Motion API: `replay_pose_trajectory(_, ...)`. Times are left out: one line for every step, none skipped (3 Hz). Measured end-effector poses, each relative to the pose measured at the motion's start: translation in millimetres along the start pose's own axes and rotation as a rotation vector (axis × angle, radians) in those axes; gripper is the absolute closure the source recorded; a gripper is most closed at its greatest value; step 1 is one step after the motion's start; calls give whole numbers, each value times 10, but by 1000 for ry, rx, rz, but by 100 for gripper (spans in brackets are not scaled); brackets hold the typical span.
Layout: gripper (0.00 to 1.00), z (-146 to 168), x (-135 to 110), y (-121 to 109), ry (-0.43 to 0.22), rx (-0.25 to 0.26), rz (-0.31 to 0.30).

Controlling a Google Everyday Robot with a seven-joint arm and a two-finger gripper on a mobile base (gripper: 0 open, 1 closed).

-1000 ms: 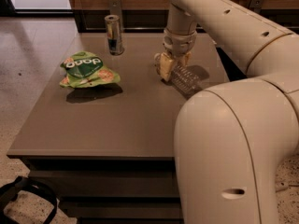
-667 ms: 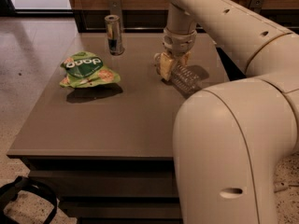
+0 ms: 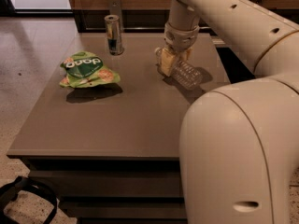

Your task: Place water bottle upright

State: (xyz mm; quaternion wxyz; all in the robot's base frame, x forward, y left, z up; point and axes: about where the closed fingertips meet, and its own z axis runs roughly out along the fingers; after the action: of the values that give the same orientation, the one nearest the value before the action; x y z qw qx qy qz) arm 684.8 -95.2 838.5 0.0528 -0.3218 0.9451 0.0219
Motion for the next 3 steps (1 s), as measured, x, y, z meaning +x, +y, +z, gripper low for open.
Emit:
replay_pose_trajectory(100,-231,78,-83,-101,6,-14)
replay_pose_trajectory(100,-410,155,-161,-204,1,-39)
replay_pose_trajectory(100,-501,176,-250,-336,-34,-90)
